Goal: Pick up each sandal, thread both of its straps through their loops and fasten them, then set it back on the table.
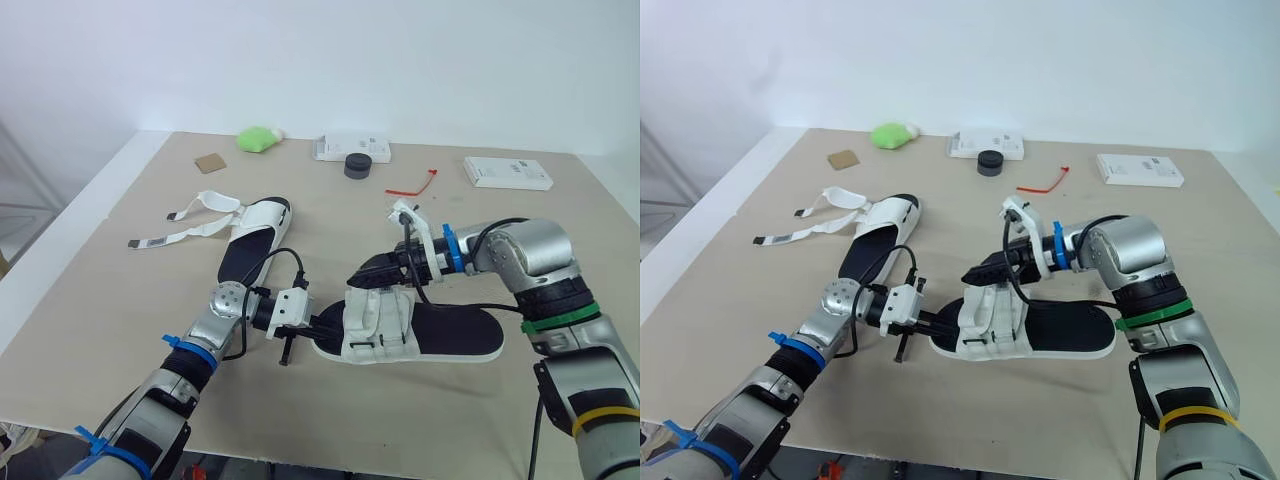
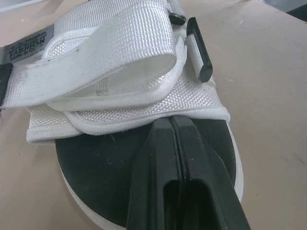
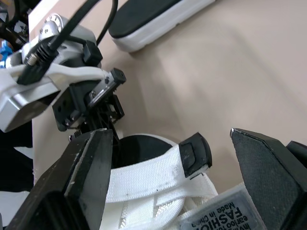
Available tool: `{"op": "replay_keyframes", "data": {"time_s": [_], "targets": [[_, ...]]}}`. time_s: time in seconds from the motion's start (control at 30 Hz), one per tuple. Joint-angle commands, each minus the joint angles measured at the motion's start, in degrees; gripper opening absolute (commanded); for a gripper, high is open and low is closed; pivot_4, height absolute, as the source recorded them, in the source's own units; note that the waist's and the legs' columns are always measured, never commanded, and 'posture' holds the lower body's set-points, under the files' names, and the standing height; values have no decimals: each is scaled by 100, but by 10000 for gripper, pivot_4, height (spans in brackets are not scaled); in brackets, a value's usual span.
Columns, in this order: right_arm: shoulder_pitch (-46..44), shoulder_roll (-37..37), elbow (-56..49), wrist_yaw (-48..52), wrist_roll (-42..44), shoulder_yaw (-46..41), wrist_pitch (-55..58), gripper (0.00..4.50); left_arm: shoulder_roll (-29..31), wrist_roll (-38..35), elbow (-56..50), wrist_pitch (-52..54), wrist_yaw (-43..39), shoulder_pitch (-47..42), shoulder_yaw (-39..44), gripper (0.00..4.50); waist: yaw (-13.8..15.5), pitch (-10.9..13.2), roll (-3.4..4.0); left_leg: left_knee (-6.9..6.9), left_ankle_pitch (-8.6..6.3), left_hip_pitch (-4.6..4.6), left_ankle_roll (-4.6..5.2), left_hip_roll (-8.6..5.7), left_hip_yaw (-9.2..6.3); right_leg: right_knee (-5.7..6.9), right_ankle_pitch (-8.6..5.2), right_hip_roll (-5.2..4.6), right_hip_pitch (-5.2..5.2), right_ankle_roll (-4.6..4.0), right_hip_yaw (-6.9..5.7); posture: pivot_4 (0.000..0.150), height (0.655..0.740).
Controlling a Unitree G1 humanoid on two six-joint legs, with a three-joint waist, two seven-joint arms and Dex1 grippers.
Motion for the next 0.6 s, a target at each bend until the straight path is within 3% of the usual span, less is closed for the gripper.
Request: {"op": "replay_keyframes", "data": {"time_s": [0.03, 0.07, 0.1, 0.2, 0.37, 0.6], "targets": [[-83, -102, -146, 153, -32, 62, -111, 42127, 269, 843, 705, 424, 17, 576, -499, 0, 0, 0, 1, 0, 0, 0, 0, 0, 0, 0, 0, 0, 0, 0, 0, 1500, 7400], [-61, -107, -155, 162, -48, 88, -131, 39811, 266, 845, 700, 425, 23, 582, -502, 0, 0, 0, 0, 0, 0, 0, 0, 0, 0, 0, 0, 0, 0, 0, 0, 1500, 7400], [-45, -108, -160, 167, -60, 105, -151, 33810, 264, 847, 700, 424, 28, 587, -503, 0, 0, 0, 0, 0, 0, 0, 0, 0, 0, 0, 0, 0, 0, 0, 0, 1500, 7400], [-33, -92, -165, 202, -56, 69, -171, 24891, 260, 852, 702, 419, 40, 593, -504, 0, 0, 0, 1, 0, 0, 0, -1, 0, 0, 0, -1, 0, 0, 0, 0, 1500, 7400], [-52, -94, -178, 275, -24, 32, -114, 1760, 257, 857, 706, 417, 43, 589, -507, 0, 0, 0, 1, 0, 0, 0, -1, 0, 0, 0, -1, 0, 0, 0, 0, 1500, 7400], [-99, -177, -294, 402, 149, -105, 40, 772, 251, 852, 728, 406, 33, 582, -503, 0, 0, 0, 1, 0, 0, 0, -1, 0, 0, 0, -1, 0, 0, 1, 0, 1500, 7400]]}}
